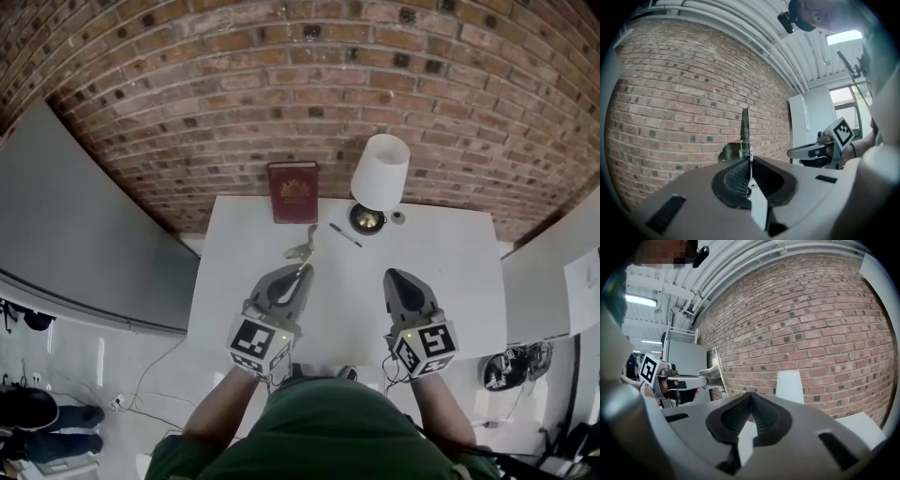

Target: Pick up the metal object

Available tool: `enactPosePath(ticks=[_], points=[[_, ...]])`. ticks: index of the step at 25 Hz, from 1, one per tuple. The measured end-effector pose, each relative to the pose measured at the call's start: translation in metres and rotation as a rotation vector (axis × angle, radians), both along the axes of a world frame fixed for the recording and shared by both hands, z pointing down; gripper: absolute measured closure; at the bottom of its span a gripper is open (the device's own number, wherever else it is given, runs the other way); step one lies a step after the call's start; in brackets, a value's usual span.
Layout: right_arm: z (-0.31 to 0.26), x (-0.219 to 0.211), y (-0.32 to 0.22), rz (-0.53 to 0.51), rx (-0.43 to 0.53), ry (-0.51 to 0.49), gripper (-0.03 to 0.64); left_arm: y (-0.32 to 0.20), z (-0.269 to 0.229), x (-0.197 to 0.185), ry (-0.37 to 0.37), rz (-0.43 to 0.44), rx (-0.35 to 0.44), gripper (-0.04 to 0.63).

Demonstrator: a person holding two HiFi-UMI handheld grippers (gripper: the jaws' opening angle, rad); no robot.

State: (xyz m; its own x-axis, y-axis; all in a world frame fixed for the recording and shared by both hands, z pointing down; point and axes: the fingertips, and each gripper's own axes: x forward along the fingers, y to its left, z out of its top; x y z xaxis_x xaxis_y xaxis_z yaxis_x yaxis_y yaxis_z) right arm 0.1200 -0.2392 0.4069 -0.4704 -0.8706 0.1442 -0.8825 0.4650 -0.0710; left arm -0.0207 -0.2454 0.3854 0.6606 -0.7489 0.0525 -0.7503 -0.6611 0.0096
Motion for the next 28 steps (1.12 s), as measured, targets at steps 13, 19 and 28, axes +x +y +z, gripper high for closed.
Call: enactPosePath(ticks=[13,19,28], points=[[0.0,0.0,0.007,-0.007,-0.018,0.003,0.612,0.009,0.011,0.014,-0.086,0.04,0.054,0.586],[0.006,0.001,0.006,0.003,-0.022,-0.008,0.612,0.011,0.02,0.016,-0.127,0.05,0.083,0.586],[0.009,-0.002,0.007,0.002,-0.038,-0.013,0.613,0.012,0.021,0.011,-0.14,0.042,0.089,0.586]])
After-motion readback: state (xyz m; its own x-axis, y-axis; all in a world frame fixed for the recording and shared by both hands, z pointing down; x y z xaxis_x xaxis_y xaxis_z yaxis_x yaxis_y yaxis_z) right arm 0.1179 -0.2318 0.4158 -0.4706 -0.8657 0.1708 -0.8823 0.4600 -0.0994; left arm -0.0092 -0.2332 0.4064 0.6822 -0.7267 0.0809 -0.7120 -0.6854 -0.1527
